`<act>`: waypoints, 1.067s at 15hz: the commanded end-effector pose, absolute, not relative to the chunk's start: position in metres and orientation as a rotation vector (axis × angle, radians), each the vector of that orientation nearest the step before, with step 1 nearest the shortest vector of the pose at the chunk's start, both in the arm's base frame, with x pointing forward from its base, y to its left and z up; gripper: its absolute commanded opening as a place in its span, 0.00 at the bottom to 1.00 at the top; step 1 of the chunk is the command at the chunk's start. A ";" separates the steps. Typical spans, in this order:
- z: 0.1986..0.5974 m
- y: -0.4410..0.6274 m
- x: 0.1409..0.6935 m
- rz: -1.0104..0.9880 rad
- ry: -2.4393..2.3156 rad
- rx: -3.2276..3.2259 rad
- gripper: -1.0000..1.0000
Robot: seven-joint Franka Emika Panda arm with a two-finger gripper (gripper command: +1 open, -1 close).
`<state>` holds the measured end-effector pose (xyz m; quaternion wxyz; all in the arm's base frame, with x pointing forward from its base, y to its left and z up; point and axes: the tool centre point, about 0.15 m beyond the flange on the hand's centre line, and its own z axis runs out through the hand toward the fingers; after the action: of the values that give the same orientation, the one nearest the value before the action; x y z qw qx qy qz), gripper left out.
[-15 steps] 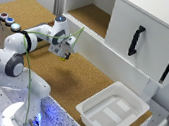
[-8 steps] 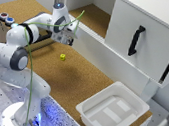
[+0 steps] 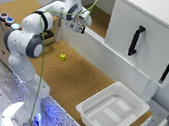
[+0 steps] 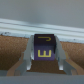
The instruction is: Place the grasped purple block inside the left cabinet
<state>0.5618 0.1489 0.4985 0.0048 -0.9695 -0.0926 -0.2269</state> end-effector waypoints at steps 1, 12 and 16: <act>0.506 0.173 0.639 -0.502 -0.185 -3.124 0.00; 0.464 0.148 0.702 -0.413 0.076 -3.126 1.00; 0.489 0.156 0.658 -0.603 -0.005 -3.109 1.00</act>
<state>0.6731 0.1550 0.4647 0.0222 -0.9827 -0.0004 -0.1837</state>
